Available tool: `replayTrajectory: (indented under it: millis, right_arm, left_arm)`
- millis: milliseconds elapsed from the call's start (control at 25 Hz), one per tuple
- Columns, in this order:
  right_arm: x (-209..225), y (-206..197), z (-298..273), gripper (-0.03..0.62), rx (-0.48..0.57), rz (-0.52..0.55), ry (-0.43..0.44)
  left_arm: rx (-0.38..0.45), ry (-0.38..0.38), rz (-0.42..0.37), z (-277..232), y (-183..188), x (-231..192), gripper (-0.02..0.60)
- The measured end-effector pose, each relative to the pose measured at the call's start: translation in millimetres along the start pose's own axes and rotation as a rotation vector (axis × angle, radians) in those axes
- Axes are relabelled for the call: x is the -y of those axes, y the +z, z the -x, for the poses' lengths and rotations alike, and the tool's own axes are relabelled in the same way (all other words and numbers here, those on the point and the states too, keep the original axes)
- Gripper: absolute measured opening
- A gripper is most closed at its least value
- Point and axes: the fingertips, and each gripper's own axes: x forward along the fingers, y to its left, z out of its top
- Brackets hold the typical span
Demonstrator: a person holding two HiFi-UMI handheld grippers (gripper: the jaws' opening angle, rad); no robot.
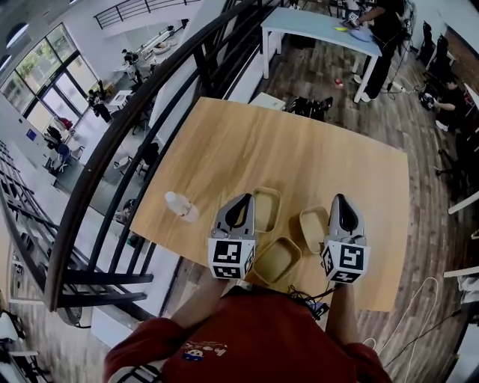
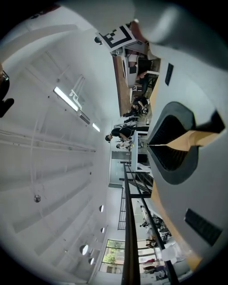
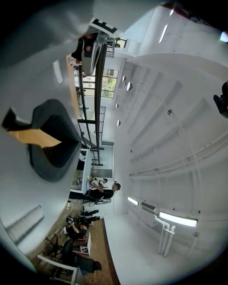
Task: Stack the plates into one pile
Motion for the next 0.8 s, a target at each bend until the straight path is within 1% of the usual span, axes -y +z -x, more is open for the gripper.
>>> replayTrajectory:
  millis: [120,440,640,720,800]
  right_arm:
    - [-9,-21,4,0.011,-0.058,-0.001,0.025]
    - [-21,-76,11,0.011,-0.198,-0.011,0.069]
    - [-29,-103,15,0.011,-0.281,-0.032,0.105]
    - [-34,-113,16,0.011,-0.314,-0.034,0.124]
    - [-40,-126,18,0.011,-0.356,-0.03,0.153]
  left_arm:
    - [-0.058,0.017,0.052,10,-25,3,0.006]
    - [-0.206,0.044,0.146,34,-87,9,0.008]
    - [-0.28,0.069,0.221,44,-114,5,0.008]
    - [-0.312,0.09,0.267,48,-123,1,0.008]
    - [-0.354,0.118,0.337,53,-136,-2,0.008]
